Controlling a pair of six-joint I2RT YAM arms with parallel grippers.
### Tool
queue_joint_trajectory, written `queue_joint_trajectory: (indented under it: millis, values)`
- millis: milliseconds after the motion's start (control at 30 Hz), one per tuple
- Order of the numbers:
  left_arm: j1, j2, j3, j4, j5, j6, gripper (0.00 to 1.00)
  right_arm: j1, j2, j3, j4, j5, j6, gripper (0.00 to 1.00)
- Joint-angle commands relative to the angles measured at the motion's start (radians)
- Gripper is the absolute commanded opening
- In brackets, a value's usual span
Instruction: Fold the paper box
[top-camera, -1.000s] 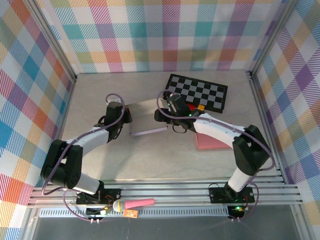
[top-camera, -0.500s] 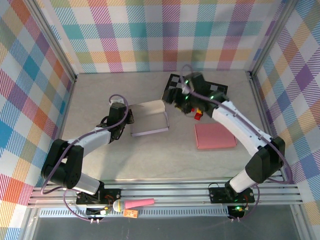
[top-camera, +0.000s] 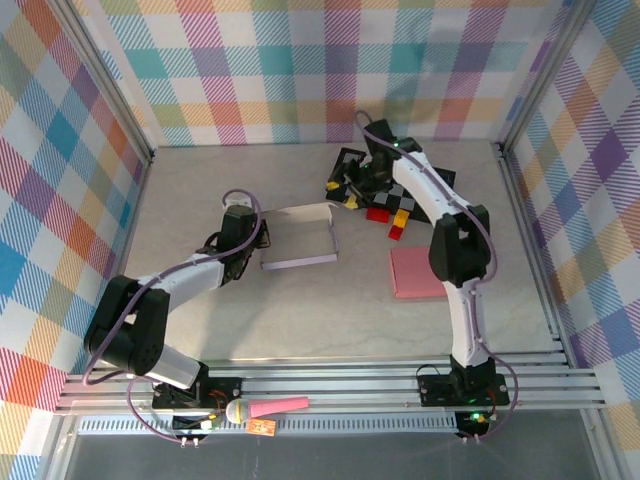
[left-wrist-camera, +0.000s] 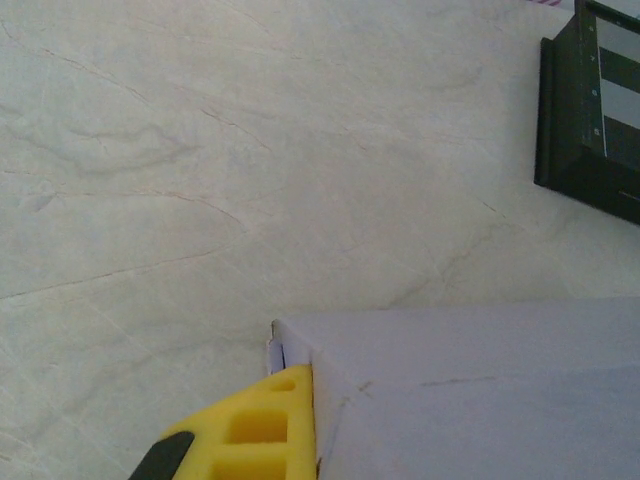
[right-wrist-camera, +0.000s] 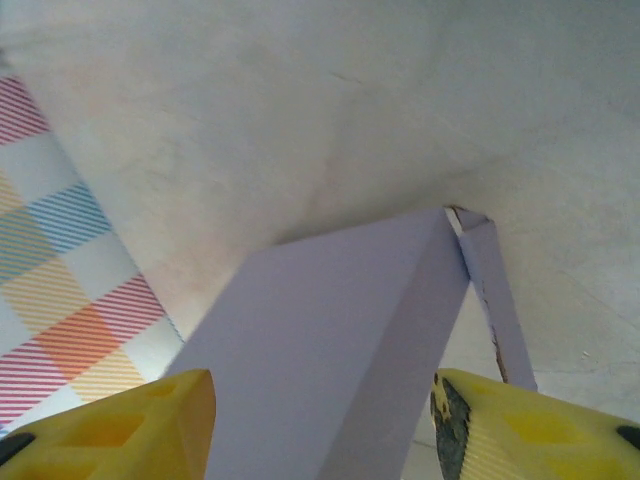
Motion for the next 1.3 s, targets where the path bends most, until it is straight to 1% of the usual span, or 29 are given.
queue_joint_trajectory:
  millis: [0, 133, 233, 400, 433, 600, 633, 767, 900, 1033, 1167, 1200, 1267]
  values:
    - [-0.021, 0.031, 0.012, -0.057, 0.006, 0.011, 0.00, 0.027, 0.005, 0.052, -0.095, -0.077, -0.026, 0.59]
    - [-0.033, 0.037, 0.016, -0.053, 0.000, 0.007, 0.00, 0.042, 0.036, 0.043, -0.097, -0.103, -0.041, 0.55]
    - [-0.039, 0.036, 0.019, -0.063, -0.003, -0.002, 0.00, 0.054, 0.031, 0.020, -0.112, -0.104, -0.057, 0.51]
    - [-0.047, 0.024, 0.018, -0.088, 0.010, -0.045, 0.01, 0.065, -0.041, -0.116, -0.067, -0.087, -0.069, 0.44]
    - [-0.048, 0.019, 0.015, -0.093, 0.016, -0.058, 0.03, 0.066, -0.054, -0.141, -0.058, -0.081, -0.071, 0.43]
    - [-0.048, -0.018, -0.008, -0.138, 0.080, -0.182, 0.21, 0.084, -0.118, -0.265, 0.011, -0.053, -0.084, 0.36]
    - [-0.049, -0.026, -0.013, -0.149, 0.092, -0.204, 0.23, 0.089, -0.128, -0.284, 0.024, -0.046, -0.084, 0.35]
    - [-0.058, -0.080, -0.060, -0.184, 0.116, -0.294, 0.25, 0.114, -0.172, -0.352, 0.057, 0.007, -0.094, 0.30]
    - [-0.060, -0.143, -0.109, -0.226, 0.133, -0.371, 0.27, 0.135, -0.199, -0.416, 0.080, 0.042, -0.097, 0.28]
    - [-0.059, -0.176, -0.133, -0.272, 0.187, -0.436, 0.29, 0.149, -0.223, -0.474, 0.109, 0.071, -0.100, 0.27]
    - [-0.060, -0.203, -0.148, -0.305, 0.226, -0.499, 0.34, 0.152, -0.235, -0.507, 0.125, 0.094, -0.103, 0.24]
    - [-0.060, -0.211, -0.150, -0.314, 0.239, -0.511, 0.37, 0.154, -0.236, -0.513, 0.128, 0.096, -0.104, 0.24]
    - [-0.060, -0.223, -0.150, -0.325, 0.280, -0.523, 0.39, 0.156, -0.236, -0.522, 0.132, 0.103, -0.105, 0.23]
